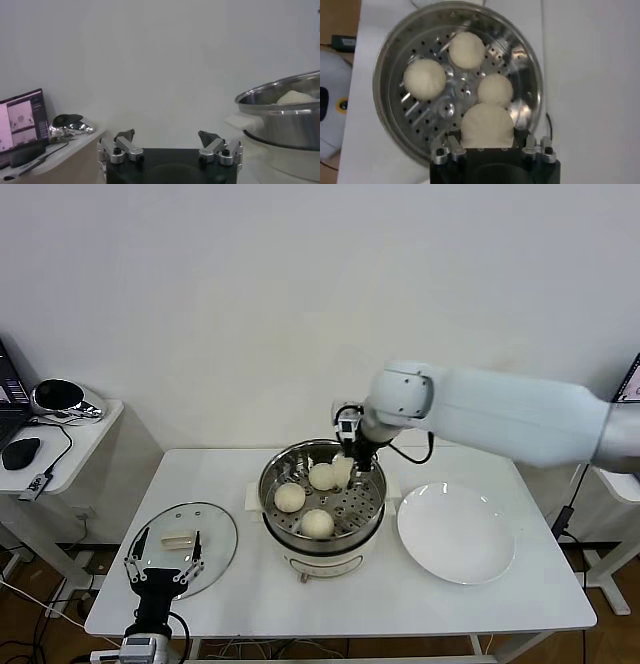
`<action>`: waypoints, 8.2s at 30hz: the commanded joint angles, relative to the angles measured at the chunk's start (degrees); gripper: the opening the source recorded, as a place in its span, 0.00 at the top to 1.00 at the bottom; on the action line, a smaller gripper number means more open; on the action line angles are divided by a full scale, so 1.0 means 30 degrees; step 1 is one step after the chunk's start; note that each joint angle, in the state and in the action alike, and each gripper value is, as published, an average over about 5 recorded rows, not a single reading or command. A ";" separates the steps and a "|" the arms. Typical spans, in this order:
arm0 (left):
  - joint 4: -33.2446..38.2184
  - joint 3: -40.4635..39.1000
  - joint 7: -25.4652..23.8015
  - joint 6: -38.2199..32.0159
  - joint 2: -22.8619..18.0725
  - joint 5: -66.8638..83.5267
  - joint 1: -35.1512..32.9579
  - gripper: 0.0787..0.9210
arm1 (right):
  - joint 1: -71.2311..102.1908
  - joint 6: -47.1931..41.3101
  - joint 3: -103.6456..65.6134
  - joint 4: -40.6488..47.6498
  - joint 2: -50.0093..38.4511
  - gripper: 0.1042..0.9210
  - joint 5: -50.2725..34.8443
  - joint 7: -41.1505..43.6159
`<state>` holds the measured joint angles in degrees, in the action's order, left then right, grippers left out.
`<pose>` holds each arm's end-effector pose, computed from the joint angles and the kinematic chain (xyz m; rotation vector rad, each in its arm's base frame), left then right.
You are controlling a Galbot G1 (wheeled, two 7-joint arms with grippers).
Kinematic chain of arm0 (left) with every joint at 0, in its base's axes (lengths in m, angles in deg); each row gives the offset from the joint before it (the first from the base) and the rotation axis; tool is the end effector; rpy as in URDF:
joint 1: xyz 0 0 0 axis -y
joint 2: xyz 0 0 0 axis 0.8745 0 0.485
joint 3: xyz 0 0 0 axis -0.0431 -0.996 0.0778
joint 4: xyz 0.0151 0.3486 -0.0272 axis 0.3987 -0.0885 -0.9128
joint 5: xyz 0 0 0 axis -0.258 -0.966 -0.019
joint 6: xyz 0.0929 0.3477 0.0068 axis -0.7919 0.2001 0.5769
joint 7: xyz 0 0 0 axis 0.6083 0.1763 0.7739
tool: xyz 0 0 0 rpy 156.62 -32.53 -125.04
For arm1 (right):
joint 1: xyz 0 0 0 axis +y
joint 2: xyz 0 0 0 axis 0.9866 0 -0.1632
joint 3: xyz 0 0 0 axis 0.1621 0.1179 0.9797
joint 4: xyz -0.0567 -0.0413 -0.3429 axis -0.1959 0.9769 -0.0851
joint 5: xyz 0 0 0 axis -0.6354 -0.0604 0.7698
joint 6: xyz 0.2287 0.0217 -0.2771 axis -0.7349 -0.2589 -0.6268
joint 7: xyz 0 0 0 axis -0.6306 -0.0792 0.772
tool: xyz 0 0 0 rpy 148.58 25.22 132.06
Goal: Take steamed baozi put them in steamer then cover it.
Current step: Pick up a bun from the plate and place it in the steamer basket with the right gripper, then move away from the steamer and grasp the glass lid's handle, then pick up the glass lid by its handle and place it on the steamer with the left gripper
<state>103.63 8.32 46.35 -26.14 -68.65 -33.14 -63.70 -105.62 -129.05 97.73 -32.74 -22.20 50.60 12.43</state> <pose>0.1642 0.0674 -0.3242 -0.1501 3.0809 0.4746 0.5199 0.1051 -0.0546 1.2788 -1.5291 1.3376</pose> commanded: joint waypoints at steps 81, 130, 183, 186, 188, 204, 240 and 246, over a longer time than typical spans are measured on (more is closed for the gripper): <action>-0.4123 0.2084 0.1820 0.0374 0.3666 -1.8009 -0.0669 0.12 | 4.0674 1.7843 -4.6465 -0.8283 0.5854 0.12 0.9029 -1.0852; -1.3627 -0.1962 -0.0213 -0.0392 0.5206 -2.1933 0.9187 0.12 | 4.2319 1.8924 -4.7049 -0.8570 0.7380 0.12 0.9448 -1.1440; -0.0455 0.3344 -0.3898 0.5885 0.8905 -1.3706 0.3537 0.92 | 4.2681 1.8696 -4.5115 -0.9000 0.7390 0.12 0.9958 -1.1233; 0.0994 0.1867 -0.4250 0.7115 0.9588 -1.3276 0.4062 0.92 | 4.2676 1.8787 -4.4831 -0.9046 0.7560 0.12 1.0462 -1.1288; 0.1699 0.0384 -0.4427 0.7931 0.9998 -1.3052 0.4795 0.92 | 4.2677 1.8840 -4.4673 -0.9137 0.7696 0.12 1.0995 -1.1360; -0.0173 -1.3295 -0.7146 1.3567 0.7626 -1.6182 1.6446 0.92 | 4.1577 1.7706 -4.3849 -0.9040 0.8815 0.12 1.3456 -1.2166; -0.5570 -1.5941 -0.7985 1.3447 0.1922 -2.0930 1.7729 0.92 | 4.1875 1.7810 -4.3626 -0.8523 0.8803 0.12 1.4050 -1.2374; -0.6195 -1.5740 -0.7694 1.3179 0.1604 -2.0999 1.7539 0.92 | 4.1996 1.7793 -4.3750 -0.8499 0.8514 0.12 1.3799 -1.2394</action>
<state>87.81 -38.47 22.83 13.55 -62.28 -95.24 -11.36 20.25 -75.64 -33.34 -58.27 3.88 92.37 -24.67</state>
